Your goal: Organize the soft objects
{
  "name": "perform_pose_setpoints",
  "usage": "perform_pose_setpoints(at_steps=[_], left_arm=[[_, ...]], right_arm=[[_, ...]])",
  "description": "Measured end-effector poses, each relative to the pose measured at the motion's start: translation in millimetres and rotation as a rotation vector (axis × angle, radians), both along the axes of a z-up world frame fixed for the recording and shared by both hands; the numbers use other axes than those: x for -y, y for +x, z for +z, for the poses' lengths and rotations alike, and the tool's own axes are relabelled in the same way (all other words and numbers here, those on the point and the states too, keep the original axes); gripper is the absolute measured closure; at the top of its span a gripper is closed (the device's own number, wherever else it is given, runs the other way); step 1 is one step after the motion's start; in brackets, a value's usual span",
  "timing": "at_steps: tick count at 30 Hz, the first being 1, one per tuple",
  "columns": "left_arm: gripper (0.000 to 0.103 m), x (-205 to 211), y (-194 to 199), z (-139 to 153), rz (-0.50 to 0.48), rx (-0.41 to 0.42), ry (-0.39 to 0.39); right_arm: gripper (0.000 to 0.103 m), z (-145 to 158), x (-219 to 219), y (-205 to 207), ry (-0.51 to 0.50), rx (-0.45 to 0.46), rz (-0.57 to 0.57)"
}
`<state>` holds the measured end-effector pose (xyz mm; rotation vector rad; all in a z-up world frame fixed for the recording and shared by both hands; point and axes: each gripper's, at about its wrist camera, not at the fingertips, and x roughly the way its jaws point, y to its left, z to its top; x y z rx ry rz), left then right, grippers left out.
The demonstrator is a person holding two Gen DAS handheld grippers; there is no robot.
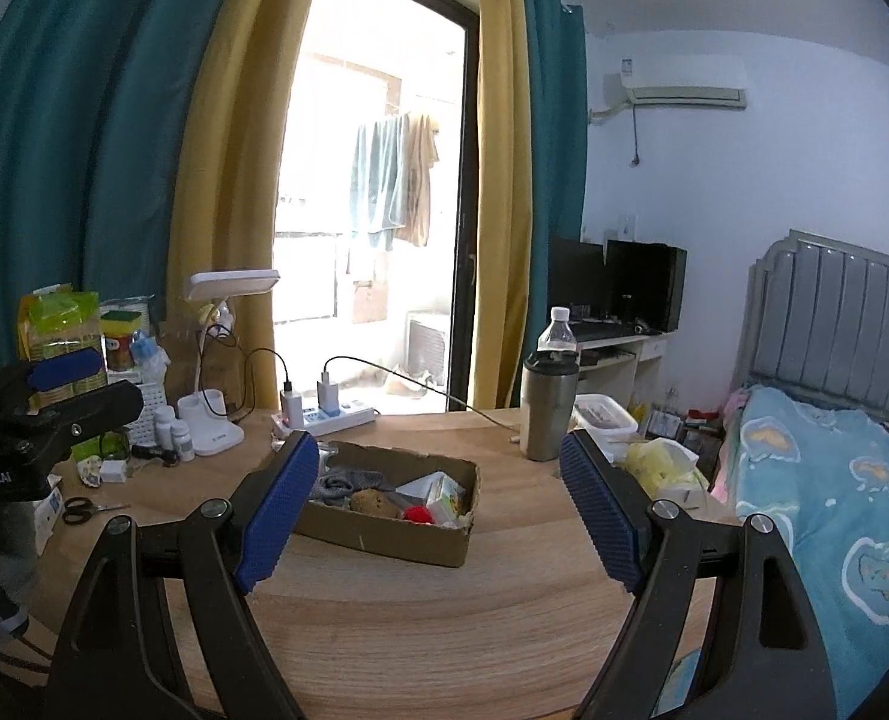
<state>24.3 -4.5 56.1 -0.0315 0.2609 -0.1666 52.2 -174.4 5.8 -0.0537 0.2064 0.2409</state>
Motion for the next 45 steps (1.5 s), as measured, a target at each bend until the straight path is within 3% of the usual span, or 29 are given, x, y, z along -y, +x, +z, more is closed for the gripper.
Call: perform_pose_setpoints(at_steps=[45], left_arm=[[0.006,5.5,-2.4,1.5,-0.008,0.014,0.004]], right_arm=[[0.018,2.2,-0.4,-3.7,-0.01,0.002,-0.006]])
